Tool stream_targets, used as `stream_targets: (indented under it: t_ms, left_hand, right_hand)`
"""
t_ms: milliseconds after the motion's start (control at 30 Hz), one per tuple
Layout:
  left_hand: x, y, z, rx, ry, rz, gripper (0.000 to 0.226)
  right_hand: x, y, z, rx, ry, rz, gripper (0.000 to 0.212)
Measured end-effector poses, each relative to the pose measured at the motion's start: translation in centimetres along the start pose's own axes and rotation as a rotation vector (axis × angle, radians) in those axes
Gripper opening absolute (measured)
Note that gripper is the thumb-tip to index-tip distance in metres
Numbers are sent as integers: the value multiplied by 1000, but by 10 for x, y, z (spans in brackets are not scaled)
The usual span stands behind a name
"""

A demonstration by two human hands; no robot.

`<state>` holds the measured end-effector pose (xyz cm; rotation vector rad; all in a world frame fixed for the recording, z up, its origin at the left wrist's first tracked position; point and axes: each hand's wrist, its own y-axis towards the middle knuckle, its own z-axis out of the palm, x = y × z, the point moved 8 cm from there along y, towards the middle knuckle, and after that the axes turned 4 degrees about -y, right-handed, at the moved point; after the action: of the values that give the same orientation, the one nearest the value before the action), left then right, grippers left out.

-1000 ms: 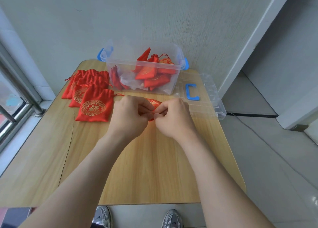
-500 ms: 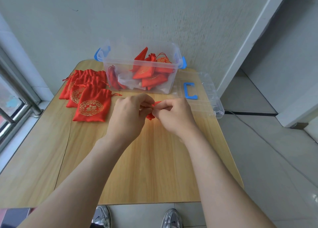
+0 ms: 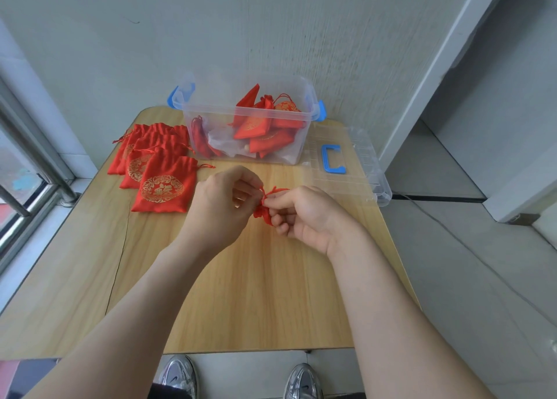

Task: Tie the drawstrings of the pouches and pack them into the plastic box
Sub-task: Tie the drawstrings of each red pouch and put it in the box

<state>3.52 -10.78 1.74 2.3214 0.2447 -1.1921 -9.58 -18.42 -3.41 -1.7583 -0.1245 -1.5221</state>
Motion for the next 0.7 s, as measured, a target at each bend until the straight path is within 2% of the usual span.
stream_targets:
  t_ms: [100,233,367,567,700]
  left_hand:
    - [-4,-9,-7,-53,-10,-12,19]
    - [-11,-21,-6,19,-5,-39,27]
    - [-17,-37,-12,24,-34,-9,18]
    - [-29,-51,-22,-54,-19,53,10]
    - [-37,-58,-19,28,88,132,13]
  right_hand:
    - [-8,-5,7,56,117,55,6]
    - [-18,-18,14,61,250,89,9]
    - [-25,-32,18,49,322,82,7]
    - [-30,-46,17,-6,326,55,12]
    - [-33,-54,13,-98,207,33,15]
